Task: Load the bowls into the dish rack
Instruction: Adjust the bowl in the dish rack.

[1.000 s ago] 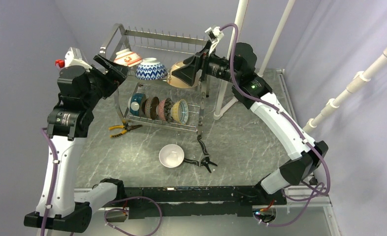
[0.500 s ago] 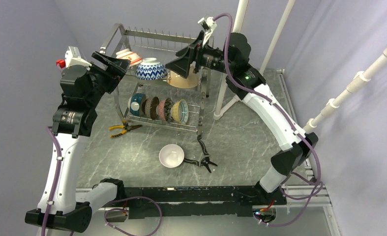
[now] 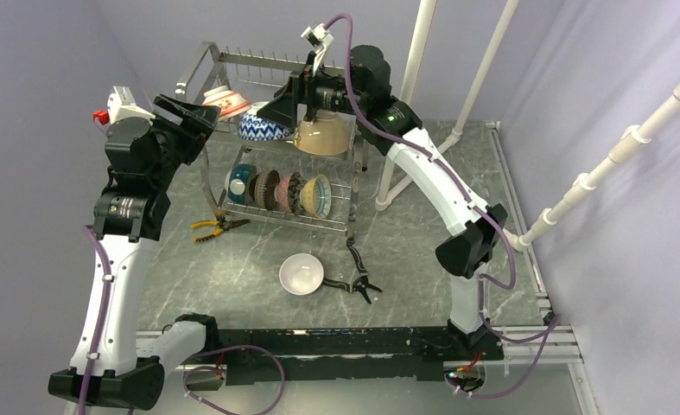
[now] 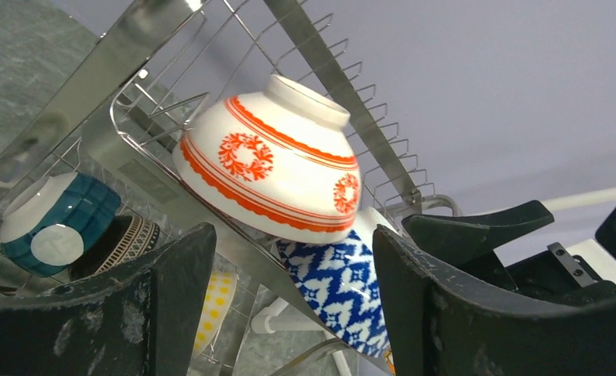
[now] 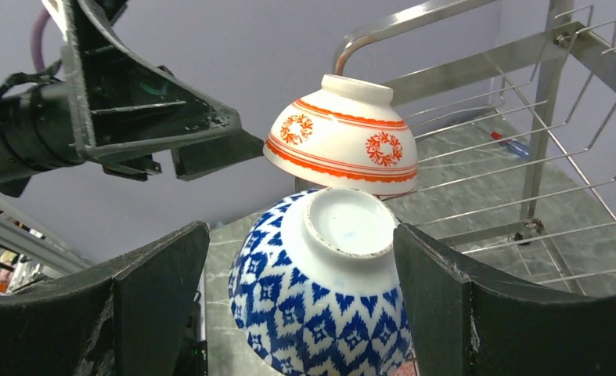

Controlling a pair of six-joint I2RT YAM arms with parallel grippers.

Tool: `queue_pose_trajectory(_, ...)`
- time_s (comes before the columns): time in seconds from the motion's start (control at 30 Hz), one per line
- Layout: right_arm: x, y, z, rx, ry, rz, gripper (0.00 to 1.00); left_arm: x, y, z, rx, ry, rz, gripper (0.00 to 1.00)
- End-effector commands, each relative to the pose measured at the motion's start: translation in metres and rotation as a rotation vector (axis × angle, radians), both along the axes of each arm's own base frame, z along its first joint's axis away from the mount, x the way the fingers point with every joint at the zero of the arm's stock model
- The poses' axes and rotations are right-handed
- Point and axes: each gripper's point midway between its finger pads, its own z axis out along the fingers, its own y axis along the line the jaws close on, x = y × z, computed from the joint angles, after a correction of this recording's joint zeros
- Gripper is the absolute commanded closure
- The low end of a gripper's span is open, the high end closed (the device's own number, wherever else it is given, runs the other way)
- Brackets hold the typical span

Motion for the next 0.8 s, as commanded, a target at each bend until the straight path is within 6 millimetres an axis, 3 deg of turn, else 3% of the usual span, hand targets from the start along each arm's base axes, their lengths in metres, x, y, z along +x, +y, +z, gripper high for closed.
queue_pose_trajectory(0.0, -0.009, 0.005, 0.026, 0.064, -0.027, 0.053, 0.08, 0.006, 0.003, 0.007, -0.044, -0.039, -0.006, 0.21)
queue_pose_trajectory(0.57, -0.005, 0.017, 0.029, 0.113, -0.021, 0.1, 0.08, 0.029, 0.006, 0.011, -0.112, -0.113, -0.026, 0.26)
queue_pose_trajectory(0.7, -0.004, 0.019, 0.028, 0.115, -0.024, 0.103, 0.08, 0.028, 0.006, 0.008, -0.106, -0.082, -0.027, 0.15)
queue_pose_trajectory(0.77, -0.004, 0.02, 0.028, 0.121, -0.023, 0.111, 0.08, 0.027, 0.006, 0.009, -0.104, -0.098, -0.028, 0.15)
